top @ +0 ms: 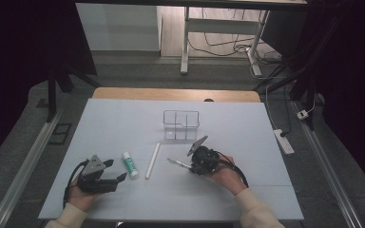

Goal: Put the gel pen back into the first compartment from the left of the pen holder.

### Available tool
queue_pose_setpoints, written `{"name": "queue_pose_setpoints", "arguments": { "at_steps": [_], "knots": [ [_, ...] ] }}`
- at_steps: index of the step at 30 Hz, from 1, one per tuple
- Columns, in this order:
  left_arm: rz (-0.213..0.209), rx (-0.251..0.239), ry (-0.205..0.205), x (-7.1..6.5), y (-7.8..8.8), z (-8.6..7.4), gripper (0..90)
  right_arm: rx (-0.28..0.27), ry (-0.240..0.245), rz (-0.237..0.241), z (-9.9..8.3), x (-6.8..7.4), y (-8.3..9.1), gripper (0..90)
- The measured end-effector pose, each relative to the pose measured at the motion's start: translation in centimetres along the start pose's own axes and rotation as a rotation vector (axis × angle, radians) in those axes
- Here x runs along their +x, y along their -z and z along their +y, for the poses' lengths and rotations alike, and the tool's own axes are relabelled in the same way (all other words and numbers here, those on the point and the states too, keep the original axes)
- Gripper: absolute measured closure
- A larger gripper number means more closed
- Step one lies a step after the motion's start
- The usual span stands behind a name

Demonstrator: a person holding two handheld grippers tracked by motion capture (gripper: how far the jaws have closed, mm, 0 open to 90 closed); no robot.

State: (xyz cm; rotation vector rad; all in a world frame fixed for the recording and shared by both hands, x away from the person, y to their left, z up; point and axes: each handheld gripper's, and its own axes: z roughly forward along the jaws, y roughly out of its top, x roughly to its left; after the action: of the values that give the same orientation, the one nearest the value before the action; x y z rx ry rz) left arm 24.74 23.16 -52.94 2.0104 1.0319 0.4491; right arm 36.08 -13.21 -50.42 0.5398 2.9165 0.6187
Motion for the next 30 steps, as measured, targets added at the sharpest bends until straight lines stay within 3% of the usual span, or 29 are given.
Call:
{"name": "queue_pose_setpoints", "arguments": {
  "at_steps": [12, 23, 30],
  "knots": [
    [0.002, -0.001, -0.002, 0.0, 0.0, 0.0, 25.0, 0.005, 0.007, -0.020, 0.1, 0.3, 0.1, 79.6],
    [0.005, -0.001, -0.006, 0.0, 0.1, -0.1, 25.0, -0.088, -0.054, 0.030, -0.4, -0.4, 1.8, 79.7],
    [0.011, -0.008, -0.009, 0.0, 0.2, -0.1, 25.3, -0.140, -0.061, 0.027, -0.5, -0.9, 3.0, 79.8]
  ]
}}
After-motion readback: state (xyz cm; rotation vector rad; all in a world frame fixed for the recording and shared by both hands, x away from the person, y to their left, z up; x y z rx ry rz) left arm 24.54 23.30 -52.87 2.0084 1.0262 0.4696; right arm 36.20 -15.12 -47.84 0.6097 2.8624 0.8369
